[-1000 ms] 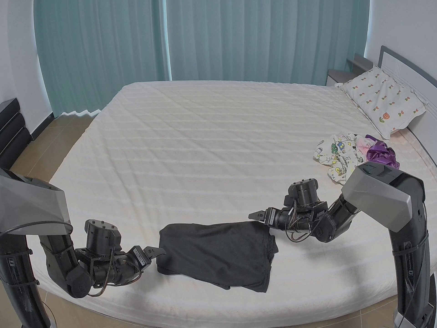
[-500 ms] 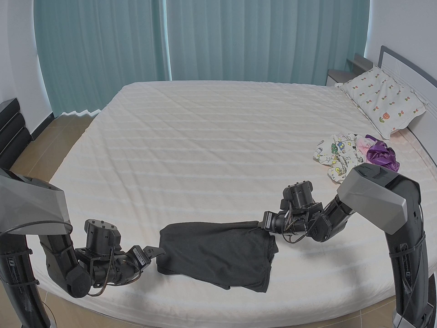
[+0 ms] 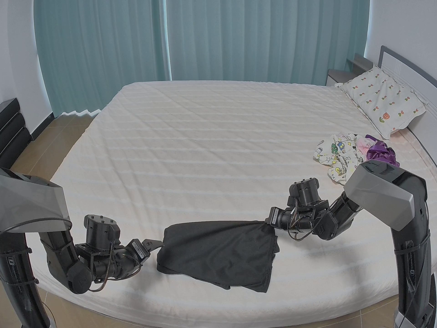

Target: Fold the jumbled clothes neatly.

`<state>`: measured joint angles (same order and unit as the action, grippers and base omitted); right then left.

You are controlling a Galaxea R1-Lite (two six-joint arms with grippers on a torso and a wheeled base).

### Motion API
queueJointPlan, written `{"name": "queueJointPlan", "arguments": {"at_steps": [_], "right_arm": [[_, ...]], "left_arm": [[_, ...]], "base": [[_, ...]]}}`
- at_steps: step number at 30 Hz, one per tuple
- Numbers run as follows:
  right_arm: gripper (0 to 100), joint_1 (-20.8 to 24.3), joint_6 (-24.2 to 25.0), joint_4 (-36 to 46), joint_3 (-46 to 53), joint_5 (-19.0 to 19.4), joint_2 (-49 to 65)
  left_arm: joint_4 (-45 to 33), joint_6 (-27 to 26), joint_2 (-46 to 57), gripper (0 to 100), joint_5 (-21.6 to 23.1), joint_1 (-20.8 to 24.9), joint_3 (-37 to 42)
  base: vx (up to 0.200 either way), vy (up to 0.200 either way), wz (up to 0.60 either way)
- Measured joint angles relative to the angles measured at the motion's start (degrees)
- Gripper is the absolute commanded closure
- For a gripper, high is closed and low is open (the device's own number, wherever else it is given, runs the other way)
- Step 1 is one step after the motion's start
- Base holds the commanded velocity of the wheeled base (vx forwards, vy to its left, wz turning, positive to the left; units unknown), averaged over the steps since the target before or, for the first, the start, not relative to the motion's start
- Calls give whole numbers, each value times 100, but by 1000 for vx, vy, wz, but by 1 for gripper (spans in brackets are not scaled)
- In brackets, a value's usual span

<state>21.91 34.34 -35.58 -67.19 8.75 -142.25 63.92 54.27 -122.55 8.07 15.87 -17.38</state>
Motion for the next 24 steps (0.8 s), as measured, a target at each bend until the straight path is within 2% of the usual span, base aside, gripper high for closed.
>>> {"name": "queueJointPlan", "arguments": {"at_steps": [1,6,14,21,24], "right_arm": [[0,0,12,-10,20,0,13],[0,2,33,-29,61,0,52],[0,-9,179,-35,88,-52,129],[0,24,307,-334,282,-187,212],[0,26,329,-490,422,-206,254]], "left_arm": [[5,33,0,0,-9,-2,-48],[-39,115,20,0,-85,-74,-351],[-633,145,43,0,-283,-44,-1412],[-956,158,-363,0,-900,571,-2325],[-1000,156,-573,0,-1018,794,-2544]], "base": [[0,0,0],[0,0,0],[0,0,0],[0,0,0],[0,0,0]]}}
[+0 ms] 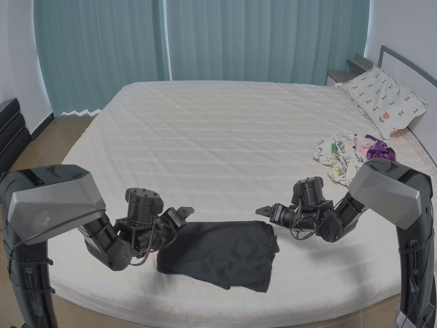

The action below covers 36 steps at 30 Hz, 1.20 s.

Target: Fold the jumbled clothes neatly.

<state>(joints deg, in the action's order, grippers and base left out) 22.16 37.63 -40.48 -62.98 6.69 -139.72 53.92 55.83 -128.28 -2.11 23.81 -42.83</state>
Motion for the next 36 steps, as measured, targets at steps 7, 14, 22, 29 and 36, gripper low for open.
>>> {"name": "queueJointPlan", "arguments": {"at_steps": [7,14,22,29,36], "right_arm": [[0,-72,27,-45,102,-5,50],[0,-98,123,-46,124,-10,88],[0,-127,137,-45,385,-5,397],[0,-196,137,-46,918,-40,1003],[0,-227,118,-57,1860,-224,2280]], "left_arm": [[-20,-358,-449,0,-76,91,-193],[20,-435,-706,0,-183,-99,-345],[22,-408,-577,0,-168,-129,-266],[24,-407,234,0,-161,-132,239],[2,-542,1552,0,-169,-234,881]], "base": [[0,0,0],[0,0,0],[0,0,0],[0,0,0],[0,0,0]]}}
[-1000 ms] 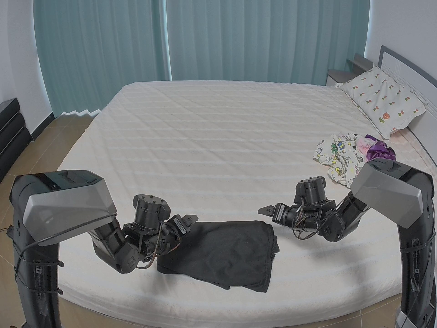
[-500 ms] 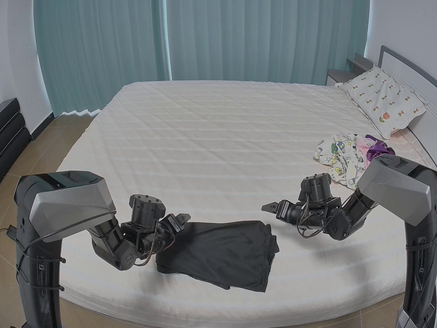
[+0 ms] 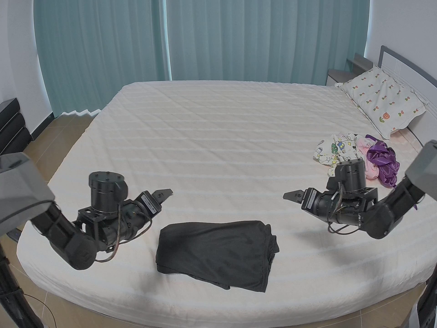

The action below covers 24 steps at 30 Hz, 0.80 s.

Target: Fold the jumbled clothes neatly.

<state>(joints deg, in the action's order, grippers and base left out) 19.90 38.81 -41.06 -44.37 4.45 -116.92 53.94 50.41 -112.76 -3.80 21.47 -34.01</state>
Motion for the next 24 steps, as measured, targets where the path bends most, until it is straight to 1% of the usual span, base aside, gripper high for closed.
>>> {"name": "queueJointPlan", "arguments": {"at_steps": [5,9,15,17,21,24], "right_arm": [[0,0,-48,-68,747,-234,1176],[0,0,-234,-95,1307,-450,2183],[0,-27,-800,-95,2166,-724,3799],[0,-48,-1019,-71,2456,-844,4336],[0,-151,-1369,12,2955,-1039,5292],[0,-290,-1588,145,3272,-1115,5948]], "left_arm": [[-18,-174,1045,0,-49,-59,516],[-24,-363,1836,0,-273,-91,929],[-123,-837,3027,0,-752,-116,1503],[-218,-1036,3466,0,-979,-121,1674],[-563,-1365,4325,0,-1414,-121,1913],[-930,-1645,4970,0,-1686,-122,2043]], "base": [[0,0,0],[0,0,0],[0,0,0],[0,0,0],[0,0,0],[0,0,0]]}}
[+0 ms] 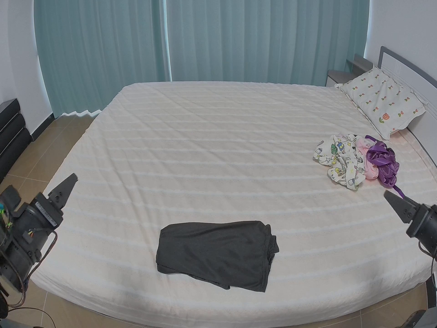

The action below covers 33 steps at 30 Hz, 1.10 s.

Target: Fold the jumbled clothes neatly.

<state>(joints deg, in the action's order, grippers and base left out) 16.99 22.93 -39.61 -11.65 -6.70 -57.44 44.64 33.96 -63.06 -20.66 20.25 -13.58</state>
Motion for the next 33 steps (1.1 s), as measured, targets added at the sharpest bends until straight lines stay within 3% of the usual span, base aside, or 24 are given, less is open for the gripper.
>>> {"name": "queueJointPlan", "arguments": {"at_steps": [10,16,26,33], "right_arm": [[0,-562,-553,1033,887,-82,1908],[0,-886,-844,1815,1045,-77,2876],[0,-1262,-2082,3113,1064,121,4496],[0,-1584,-2415,3950,1058,560,5343]], "left_arm": [[-1229,-914,2164,0,-644,6,378],[-1807,-1749,3330,0,-941,-66,621],[-2211,-3024,4840,0,-1035,-783,892],[-2510,-3447,5516,0,-1042,-1449,879]], "base": [[0,0,0],[0,0,0],[0,0,0],[0,0,0]]}}
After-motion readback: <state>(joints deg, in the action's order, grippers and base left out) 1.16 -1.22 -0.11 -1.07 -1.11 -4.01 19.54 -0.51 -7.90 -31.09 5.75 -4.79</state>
